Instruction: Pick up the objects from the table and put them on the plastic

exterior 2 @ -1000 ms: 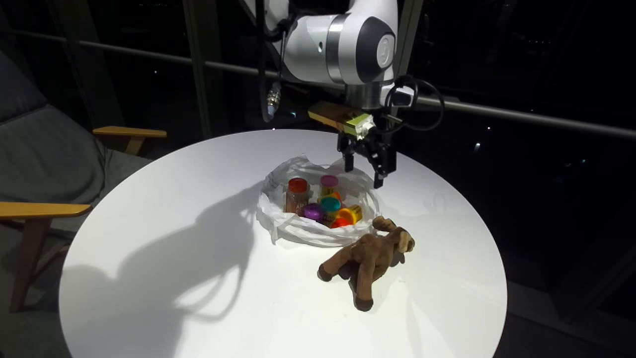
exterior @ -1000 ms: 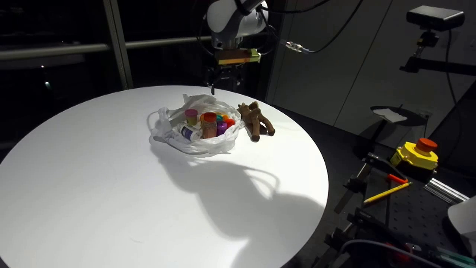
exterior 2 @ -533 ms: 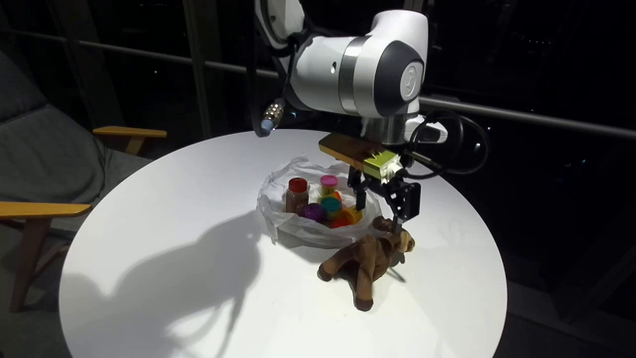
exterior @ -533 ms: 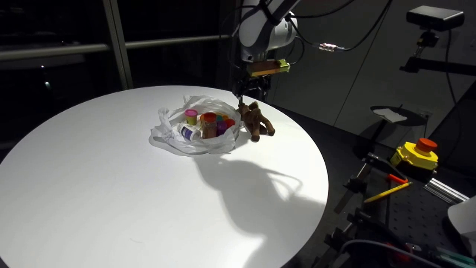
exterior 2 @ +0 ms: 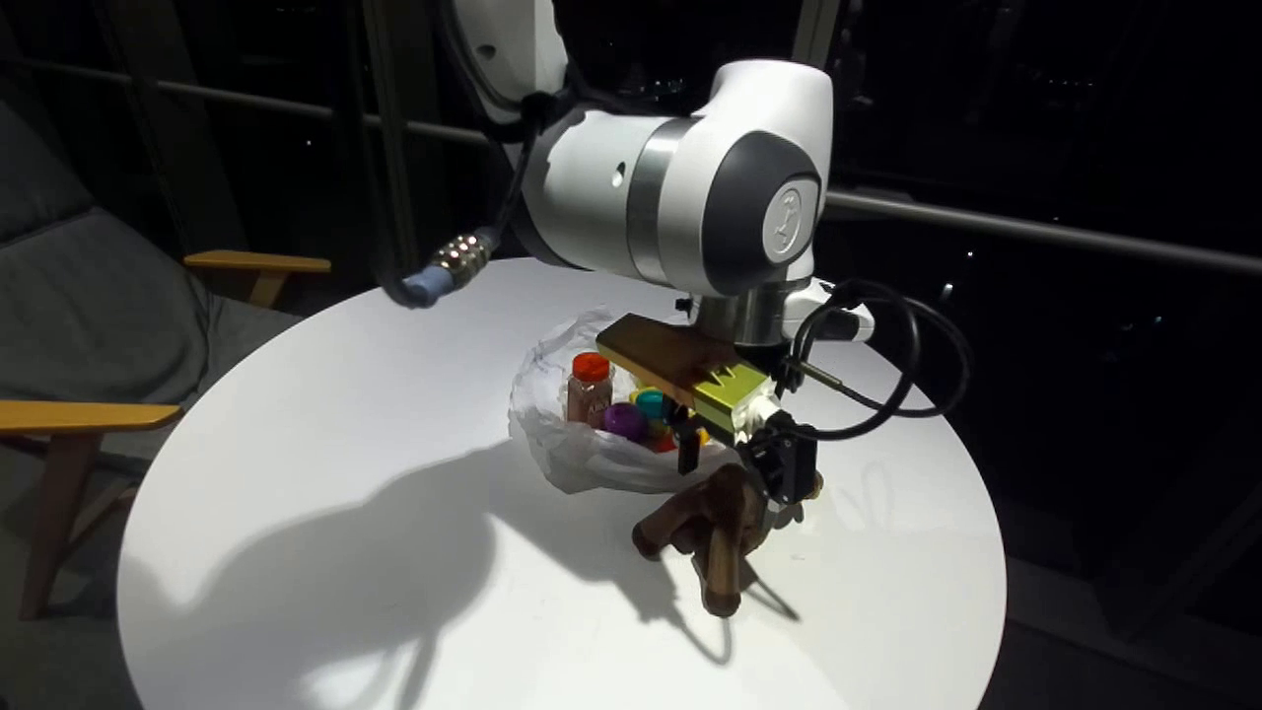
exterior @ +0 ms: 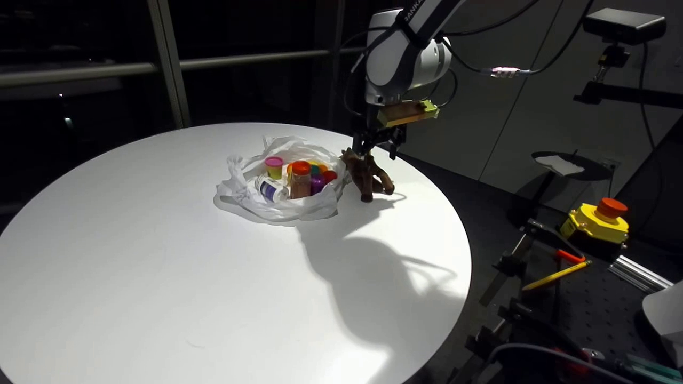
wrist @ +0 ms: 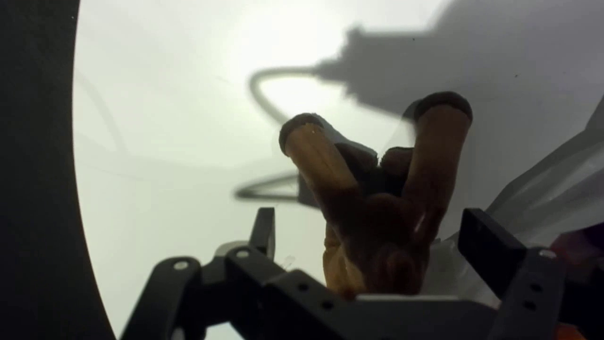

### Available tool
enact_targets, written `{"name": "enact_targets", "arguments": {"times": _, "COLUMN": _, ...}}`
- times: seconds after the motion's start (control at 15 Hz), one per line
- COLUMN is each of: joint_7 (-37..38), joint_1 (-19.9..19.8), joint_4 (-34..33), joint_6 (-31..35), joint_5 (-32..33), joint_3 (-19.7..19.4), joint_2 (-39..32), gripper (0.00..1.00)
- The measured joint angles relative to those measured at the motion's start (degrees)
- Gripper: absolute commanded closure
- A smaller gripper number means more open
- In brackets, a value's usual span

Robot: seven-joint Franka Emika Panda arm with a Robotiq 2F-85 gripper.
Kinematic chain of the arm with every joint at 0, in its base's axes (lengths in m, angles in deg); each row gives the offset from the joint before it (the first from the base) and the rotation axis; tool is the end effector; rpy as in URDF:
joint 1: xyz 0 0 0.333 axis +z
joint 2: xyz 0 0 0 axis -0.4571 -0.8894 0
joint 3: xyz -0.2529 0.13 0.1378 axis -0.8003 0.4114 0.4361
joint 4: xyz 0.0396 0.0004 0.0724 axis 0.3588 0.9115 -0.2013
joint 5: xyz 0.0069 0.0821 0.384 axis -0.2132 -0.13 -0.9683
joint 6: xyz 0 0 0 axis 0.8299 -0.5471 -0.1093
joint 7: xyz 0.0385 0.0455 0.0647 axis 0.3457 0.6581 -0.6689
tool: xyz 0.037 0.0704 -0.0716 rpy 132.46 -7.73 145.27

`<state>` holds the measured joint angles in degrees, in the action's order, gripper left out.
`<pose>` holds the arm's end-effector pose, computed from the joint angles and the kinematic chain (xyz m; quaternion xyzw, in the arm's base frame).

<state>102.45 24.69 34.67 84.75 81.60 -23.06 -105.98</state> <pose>0.6115 -0.1337 0.1225 0.9772 -0.1995 -0.0225 0.0687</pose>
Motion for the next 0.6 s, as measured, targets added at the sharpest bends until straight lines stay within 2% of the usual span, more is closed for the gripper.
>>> {"name": "enact_targets", "arguments": {"times": 0.47, "joint_7": 0.02, "joint_1": 1.30, "joint_4": 1.27, "joint_6": 2.62, "joint_5": 0.27, "joint_3": -0.17, "joint_2": -0.01, "gripper": 0.00}}
{"name": "enact_targets", "arguments": {"times": 0.53, "joint_7": 0.02, "joint_1": 1.65, "joint_4": 1.06, "joint_6": 2.61, "joint_5": 0.43, "joint_3": -0.26, "joint_2": -0.05, "gripper": 0.25}}
{"name": "enact_targets", "arguments": {"times": 0.6, "joint_7": 0.02, "joint_1": 1.95, "joint_4": 0.77, "joint_6": 2.56, "joint_5": 0.76, "joint_3": -0.35, "joint_2": -0.15, "gripper": 0.26}}
